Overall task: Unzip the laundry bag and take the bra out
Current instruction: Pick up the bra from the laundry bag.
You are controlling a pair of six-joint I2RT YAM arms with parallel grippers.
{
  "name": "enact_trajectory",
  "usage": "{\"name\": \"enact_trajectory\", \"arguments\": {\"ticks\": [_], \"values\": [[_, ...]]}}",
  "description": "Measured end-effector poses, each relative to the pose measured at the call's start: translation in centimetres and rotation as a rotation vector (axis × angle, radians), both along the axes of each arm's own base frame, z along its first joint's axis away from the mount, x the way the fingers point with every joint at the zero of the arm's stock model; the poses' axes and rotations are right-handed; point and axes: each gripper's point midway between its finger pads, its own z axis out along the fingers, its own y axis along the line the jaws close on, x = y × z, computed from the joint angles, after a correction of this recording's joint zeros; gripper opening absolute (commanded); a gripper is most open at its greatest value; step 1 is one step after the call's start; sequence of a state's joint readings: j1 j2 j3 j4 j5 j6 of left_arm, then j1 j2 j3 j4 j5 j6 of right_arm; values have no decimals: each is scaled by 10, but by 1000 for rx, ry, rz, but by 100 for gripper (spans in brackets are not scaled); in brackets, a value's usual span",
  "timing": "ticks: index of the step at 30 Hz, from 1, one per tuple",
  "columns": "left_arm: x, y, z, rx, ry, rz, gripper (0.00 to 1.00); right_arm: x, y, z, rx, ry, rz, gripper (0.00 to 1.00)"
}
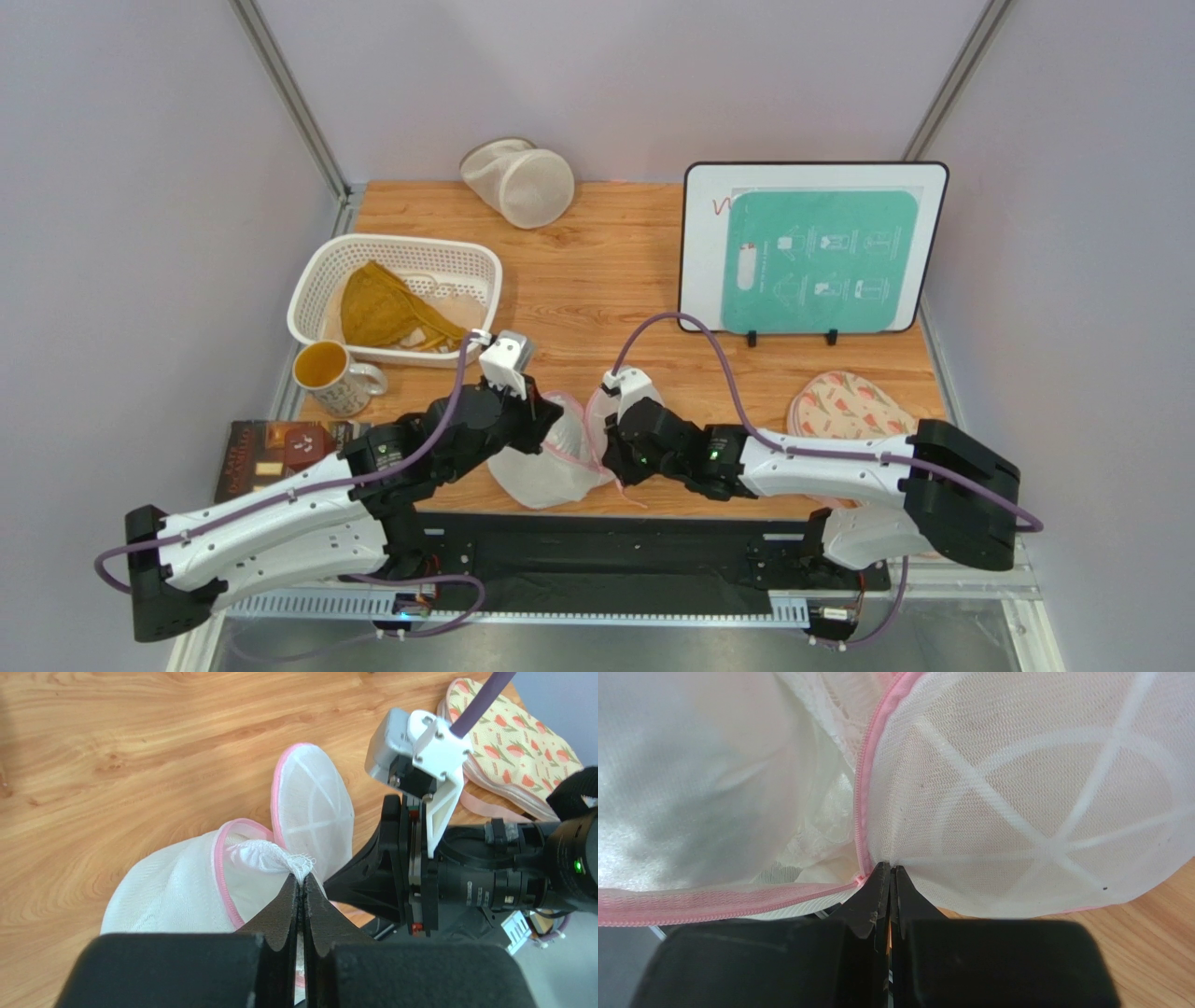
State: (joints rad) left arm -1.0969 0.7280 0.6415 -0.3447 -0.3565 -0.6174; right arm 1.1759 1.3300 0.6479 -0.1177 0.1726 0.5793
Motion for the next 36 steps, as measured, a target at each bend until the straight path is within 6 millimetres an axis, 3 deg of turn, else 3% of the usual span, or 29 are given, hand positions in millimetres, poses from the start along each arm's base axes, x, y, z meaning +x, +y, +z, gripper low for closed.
{"name": "enact_trajectory", "arguments": {"ticks": [10, 18, 21, 29, 32, 36], "values": [[20, -21, 7, 22, -44, 14, 0, -7, 3, 8, -13, -12, 17, 0], [34, -32, 8, 21, -47, 35, 0, -5, 2, 26, 16, -41, 4, 0], [37, -32, 29, -2, -68, 39, 0, -4, -1, 26, 6, -44, -2, 0], [30, -18, 131, -166, -179, 30, 0, -4, -5, 23, -13, -43, -8, 0], [22, -9, 148, -196, -191, 16, 0, -3, -6, 23, -17, -46, -12, 0], [10, -1, 156, -207, -186, -18, 0, -3, -10, 22, -30, -47, -17, 0]]}}
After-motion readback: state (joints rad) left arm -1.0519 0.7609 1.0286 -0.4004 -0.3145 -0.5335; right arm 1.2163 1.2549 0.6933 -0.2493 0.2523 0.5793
